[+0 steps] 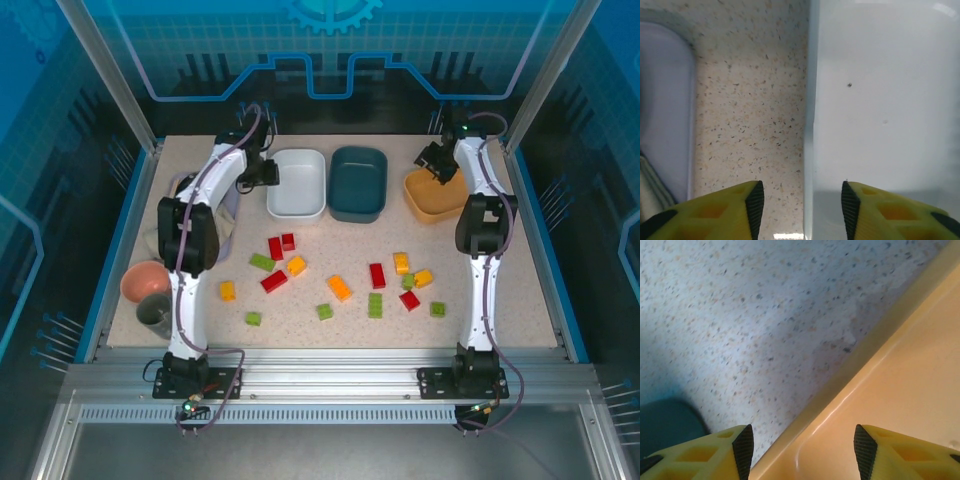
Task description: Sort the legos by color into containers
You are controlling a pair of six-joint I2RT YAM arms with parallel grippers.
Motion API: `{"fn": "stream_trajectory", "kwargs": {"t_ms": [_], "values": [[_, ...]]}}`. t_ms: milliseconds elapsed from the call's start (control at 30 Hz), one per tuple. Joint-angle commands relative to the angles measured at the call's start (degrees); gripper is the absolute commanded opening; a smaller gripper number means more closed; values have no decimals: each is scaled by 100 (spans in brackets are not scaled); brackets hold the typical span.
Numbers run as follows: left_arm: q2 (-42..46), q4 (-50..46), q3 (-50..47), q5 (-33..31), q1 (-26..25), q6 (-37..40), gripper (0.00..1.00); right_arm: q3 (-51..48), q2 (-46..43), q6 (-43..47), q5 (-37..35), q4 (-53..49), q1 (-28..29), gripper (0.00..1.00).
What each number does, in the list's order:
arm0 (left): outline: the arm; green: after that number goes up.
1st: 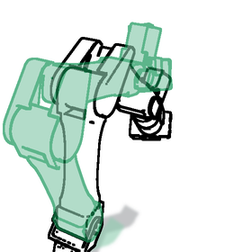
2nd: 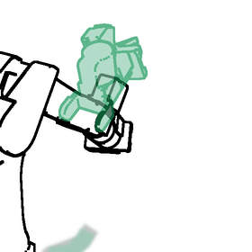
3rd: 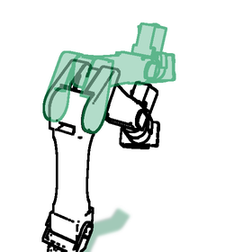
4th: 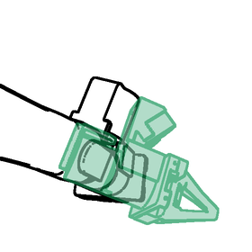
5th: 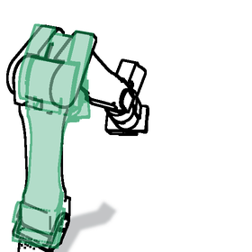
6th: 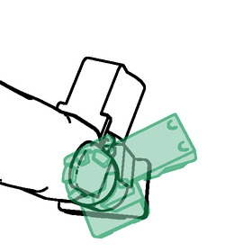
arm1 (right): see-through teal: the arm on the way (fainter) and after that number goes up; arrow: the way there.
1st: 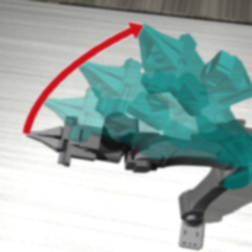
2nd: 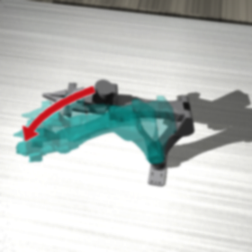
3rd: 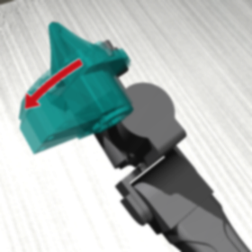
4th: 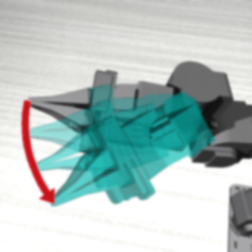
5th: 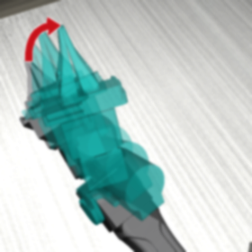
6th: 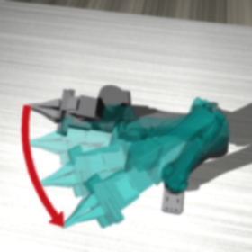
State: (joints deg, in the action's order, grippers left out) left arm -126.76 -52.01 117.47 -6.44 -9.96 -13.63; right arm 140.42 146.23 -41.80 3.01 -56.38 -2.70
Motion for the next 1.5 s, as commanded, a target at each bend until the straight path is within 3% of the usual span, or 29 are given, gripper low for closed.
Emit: {"fn": "stream_trajectory", "kwargs": {"t_ms": [0,67,300,467,700,1033,1067,1200,1300,1467], "values": [[805,286,-303,-61,-88,-460,50,469,273,-273,6,-15,-101,56],[1056,363,-514,-99,-121,-568,50,627,430,-275,68,-65,-121,51],[1603,470,-1063,84,-129,-868,50,638,517,298,141,-239,-9,13],[1742,581,-1364,184,-132,-1004,49,267,72,1234,-31,-374,228,0],[1869,815,-1912,341,-129,-1339,49,-607,-765,2362,119,-340,821,0],[2001,911,-2180,485,-129,-1397,48,-1829,-1572,2579,585,-12,1235,0],[2015,919,-2197,501,-129,-1404,48,-1841,-1568,2598,609,-31,1259,4],[2084,919,-2254,561,-129,-1416,48,-1910,-1601,2507,615,-33,1306,46],[2082,921,-2268,623,-129,-1406,48,-1935,-1677,2466,609,45,1308,55],[1817,691,-2064,695,-96,-1558,49,-1569,-1394,2519,630,-117,1319,54]]}}
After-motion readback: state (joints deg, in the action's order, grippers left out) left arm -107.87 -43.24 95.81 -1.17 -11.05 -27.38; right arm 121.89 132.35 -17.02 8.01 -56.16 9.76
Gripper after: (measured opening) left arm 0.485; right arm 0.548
